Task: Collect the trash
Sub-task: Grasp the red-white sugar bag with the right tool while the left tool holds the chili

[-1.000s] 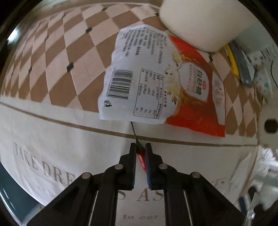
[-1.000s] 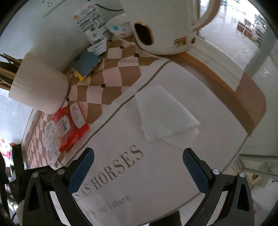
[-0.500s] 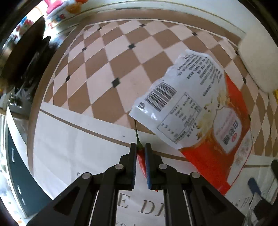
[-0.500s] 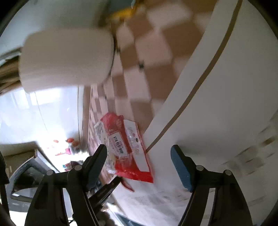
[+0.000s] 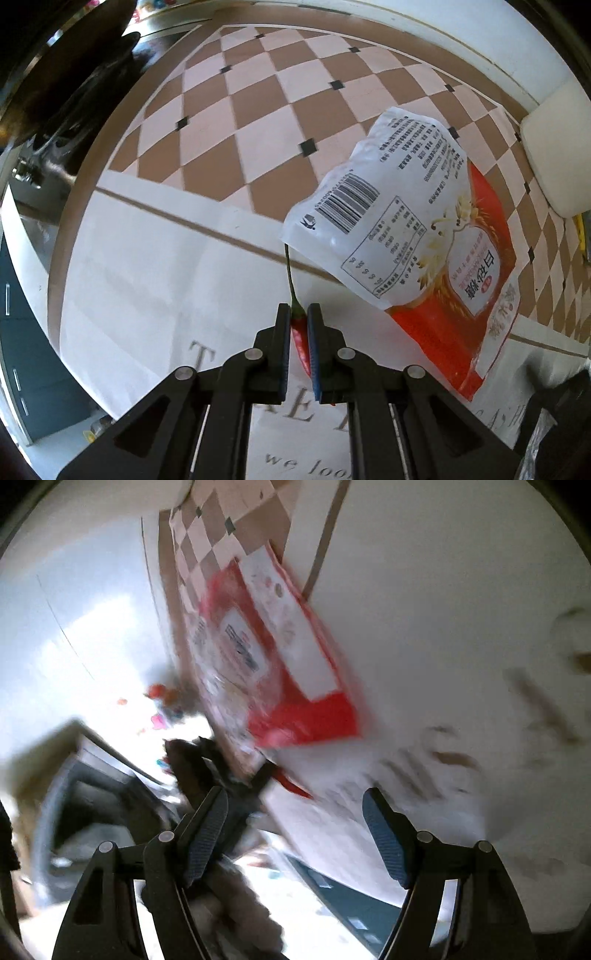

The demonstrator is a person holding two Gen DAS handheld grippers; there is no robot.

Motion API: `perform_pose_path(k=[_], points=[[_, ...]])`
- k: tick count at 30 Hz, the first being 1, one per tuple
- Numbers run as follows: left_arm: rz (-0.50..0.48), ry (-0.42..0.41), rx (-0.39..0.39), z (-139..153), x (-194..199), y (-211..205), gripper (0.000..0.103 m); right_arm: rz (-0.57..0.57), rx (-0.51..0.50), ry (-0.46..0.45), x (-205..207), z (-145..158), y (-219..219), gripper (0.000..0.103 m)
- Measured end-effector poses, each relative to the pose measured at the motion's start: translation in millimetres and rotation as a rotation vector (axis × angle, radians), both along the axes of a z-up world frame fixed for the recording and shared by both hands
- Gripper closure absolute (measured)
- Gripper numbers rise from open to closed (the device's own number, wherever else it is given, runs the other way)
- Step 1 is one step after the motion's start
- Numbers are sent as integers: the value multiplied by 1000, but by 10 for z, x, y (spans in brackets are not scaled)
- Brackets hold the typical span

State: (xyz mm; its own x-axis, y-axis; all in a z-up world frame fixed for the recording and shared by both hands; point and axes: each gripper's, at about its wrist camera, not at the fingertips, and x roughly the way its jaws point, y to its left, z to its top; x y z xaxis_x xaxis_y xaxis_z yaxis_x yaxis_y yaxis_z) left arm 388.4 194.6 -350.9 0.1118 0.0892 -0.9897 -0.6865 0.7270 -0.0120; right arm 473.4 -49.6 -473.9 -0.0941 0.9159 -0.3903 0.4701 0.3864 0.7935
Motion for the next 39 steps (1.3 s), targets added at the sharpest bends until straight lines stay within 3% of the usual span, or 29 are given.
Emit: perform_pose_path(k=[2, 6, 9, 11, 15, 17, 18, 21, 24, 27, 29, 31, 35, 39], points=[[6, 3, 0, 29, -35, 3, 97, -60, 47, -36, 81, 35, 62, 27], [6, 6, 19, 75, -178, -15, 97, -181, 2, -171, 404, 252, -1, 27], [5, 10, 42, 85, -217, -11, 97, -149, -51, -226, 535, 411, 2, 27], [17, 12, 38, 72, -271, 21, 97, -83, -71, -212, 490, 426, 103, 27], [42, 16, 27, -26, -444, 57, 97, 0, 12, -111, 256, 234, 520, 27], [57, 19, 24, -57, -508, 66, 97, 9, 48, -68, 200, 76, 682, 31], [64, 19, 19, -85, -539, 114, 97, 6, 24, -64, 213, 61, 743, 31], [67, 10, 20, -95, -619, 77, 97, -19, 122, -65, 311, 73, 969, 30], [65, 8, 23, -140, -558, 120, 97, -62, 132, -29, 430, 29, 1111, 30], [66, 6, 21, -175, -473, 140, 97, -103, 135, 9, 523, -60, 1233, 43], [62, 12, 26, -174, -434, 154, 97, -114, 102, 6, 583, -85, 1282, 73], [64, 17, 61, -123, -439, 166, 97, -128, 67, -16, 647, -87, 1285, 96], [58, 34, 247, 53, -453, 233, 97, -109, -31, -116, 745, 82, 1069, 98], [61, 53, 377, 110, -387, 386, 97, -131, -109, -219, 794, 294, 704, 98]])
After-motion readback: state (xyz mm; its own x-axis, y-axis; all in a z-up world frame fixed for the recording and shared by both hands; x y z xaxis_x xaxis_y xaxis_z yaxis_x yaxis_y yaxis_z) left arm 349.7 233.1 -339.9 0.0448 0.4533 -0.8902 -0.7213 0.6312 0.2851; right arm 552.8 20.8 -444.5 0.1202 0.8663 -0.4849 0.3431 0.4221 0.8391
